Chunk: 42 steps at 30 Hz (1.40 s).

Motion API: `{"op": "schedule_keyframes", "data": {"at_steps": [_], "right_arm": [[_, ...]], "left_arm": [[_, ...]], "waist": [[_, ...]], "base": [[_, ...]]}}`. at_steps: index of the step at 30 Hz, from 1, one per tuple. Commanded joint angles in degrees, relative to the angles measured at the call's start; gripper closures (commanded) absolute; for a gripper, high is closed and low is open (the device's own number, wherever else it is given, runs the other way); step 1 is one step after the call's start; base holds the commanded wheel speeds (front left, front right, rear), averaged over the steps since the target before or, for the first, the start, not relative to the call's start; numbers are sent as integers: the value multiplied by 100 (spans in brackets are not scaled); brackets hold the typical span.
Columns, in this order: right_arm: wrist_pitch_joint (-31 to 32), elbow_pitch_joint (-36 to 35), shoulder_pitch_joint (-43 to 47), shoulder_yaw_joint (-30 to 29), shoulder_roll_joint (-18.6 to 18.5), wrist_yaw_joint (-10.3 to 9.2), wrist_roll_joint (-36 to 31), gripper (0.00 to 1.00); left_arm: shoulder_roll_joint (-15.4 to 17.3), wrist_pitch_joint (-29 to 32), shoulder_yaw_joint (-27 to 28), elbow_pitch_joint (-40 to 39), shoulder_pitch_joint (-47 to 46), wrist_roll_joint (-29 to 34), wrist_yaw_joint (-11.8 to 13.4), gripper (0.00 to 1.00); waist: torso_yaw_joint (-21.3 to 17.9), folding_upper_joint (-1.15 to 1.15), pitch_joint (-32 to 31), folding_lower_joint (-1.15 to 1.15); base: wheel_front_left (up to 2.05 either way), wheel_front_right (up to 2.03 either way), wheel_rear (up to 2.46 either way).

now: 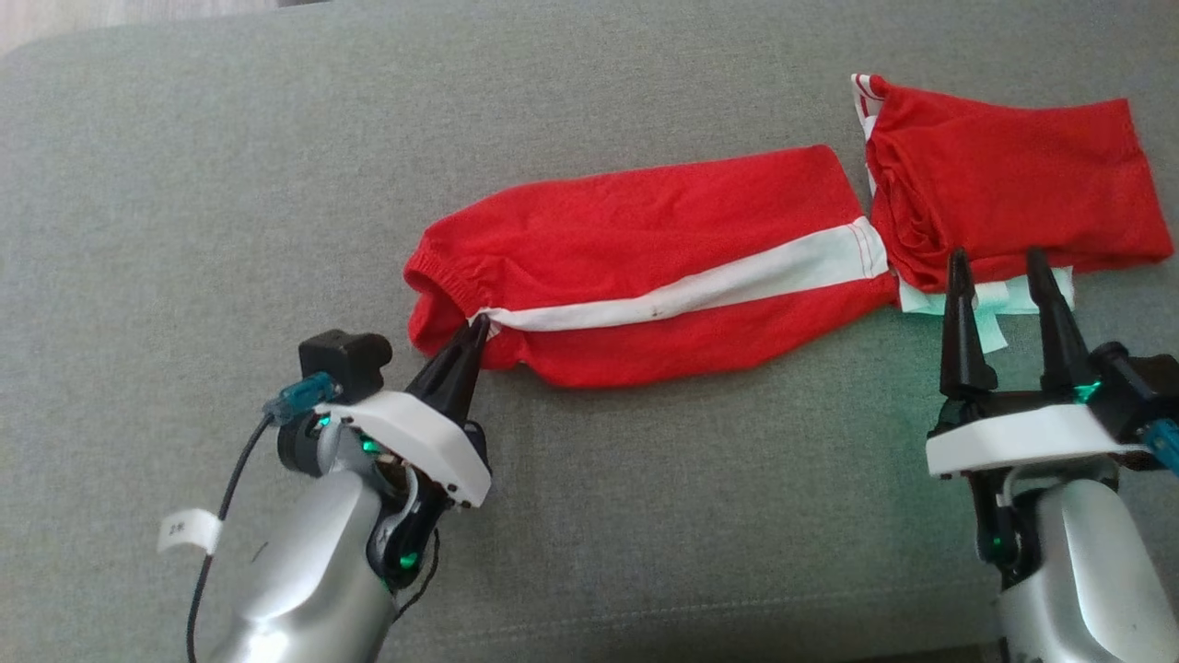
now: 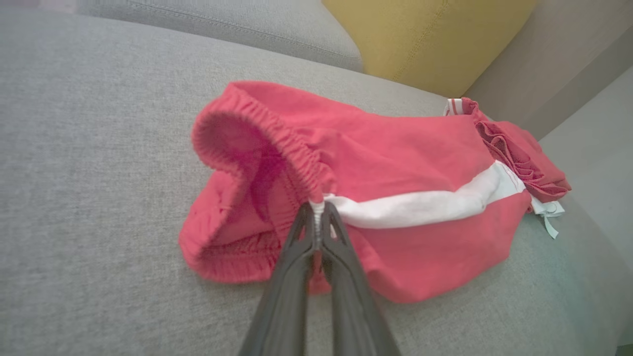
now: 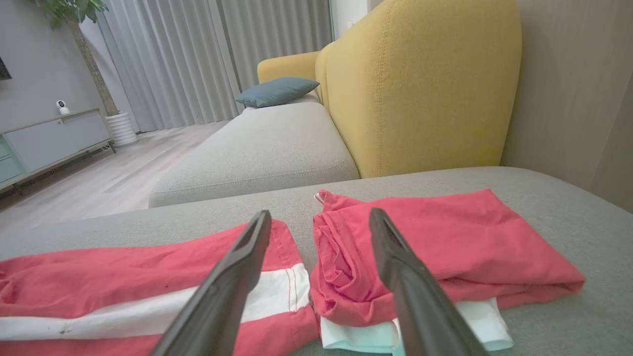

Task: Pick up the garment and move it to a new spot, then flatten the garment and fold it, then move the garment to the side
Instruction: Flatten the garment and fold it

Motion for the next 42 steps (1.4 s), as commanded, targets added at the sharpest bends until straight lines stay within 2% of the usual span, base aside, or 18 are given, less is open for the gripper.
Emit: {"op": "schedule_keyframes", "data": {"at_steps": [1, 9, 17, 31, 42], "right_arm": [[-20, -140, -197, 91, -16, -4, -49, 0], [227, 49, -199, 142, -16, -4, -22, 0], [810, 685, -510, 241, -16, -4, 104, 0], [1266, 1674, -1176, 611, -17, -4, 248, 0], [1181, 2439, -1575, 431, -19, -4, 423, 0]], "left_arm": [[76, -112, 140, -145, -270, -12, -34, 100], [134, -294, 35, -330, -189, 110, 13, 100], [180, -260, -54, -562, -127, 146, 79, 100], [330, -171, -65, -609, -145, 240, 358, 100], [314, -130, -196, -624, -153, 230, 337, 100]], "waist": [[14, 0, -17, 0], [143, 0, -96, 0], [234, 0, -58, 0], [382, 0, 49, 0], [458, 0, 116, 0]], "base": [[0, 0, 0], [0, 0, 0], [0, 0, 0], [0, 0, 0], [0, 0, 0]]}}
